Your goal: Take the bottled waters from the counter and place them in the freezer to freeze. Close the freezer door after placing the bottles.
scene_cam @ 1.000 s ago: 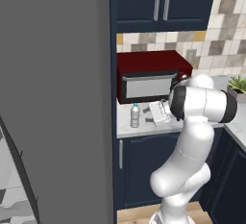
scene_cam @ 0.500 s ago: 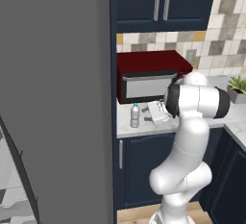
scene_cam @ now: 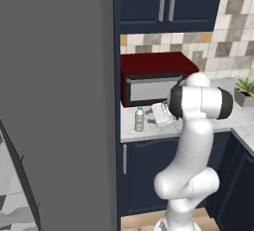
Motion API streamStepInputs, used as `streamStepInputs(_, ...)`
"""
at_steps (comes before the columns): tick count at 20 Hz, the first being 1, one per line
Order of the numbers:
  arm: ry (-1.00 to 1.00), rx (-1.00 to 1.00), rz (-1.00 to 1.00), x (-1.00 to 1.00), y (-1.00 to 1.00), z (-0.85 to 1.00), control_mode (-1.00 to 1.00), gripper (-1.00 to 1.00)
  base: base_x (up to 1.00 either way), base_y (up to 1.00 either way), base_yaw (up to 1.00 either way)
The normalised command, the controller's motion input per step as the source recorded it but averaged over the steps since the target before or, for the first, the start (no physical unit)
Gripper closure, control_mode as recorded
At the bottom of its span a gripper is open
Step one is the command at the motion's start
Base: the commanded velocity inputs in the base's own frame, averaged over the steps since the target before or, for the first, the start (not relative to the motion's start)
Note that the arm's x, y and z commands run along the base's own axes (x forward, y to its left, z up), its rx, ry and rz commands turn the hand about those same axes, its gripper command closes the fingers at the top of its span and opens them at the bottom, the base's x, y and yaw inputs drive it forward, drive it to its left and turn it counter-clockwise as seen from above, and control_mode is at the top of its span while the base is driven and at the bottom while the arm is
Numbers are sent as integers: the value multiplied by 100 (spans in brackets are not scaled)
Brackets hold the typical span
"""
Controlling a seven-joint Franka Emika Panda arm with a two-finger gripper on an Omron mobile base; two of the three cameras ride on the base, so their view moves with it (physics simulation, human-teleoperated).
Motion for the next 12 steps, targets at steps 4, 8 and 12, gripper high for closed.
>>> streamStepInputs(4,0,0,-3,9,3,-7,-100,-100,0,0,0)
streamStepInputs(8,0,0,1,0,20,0,-100,-100,0,0,0)
streamStepInputs(12,2,0,3,0,16,0,-100,-100,0,0,0)
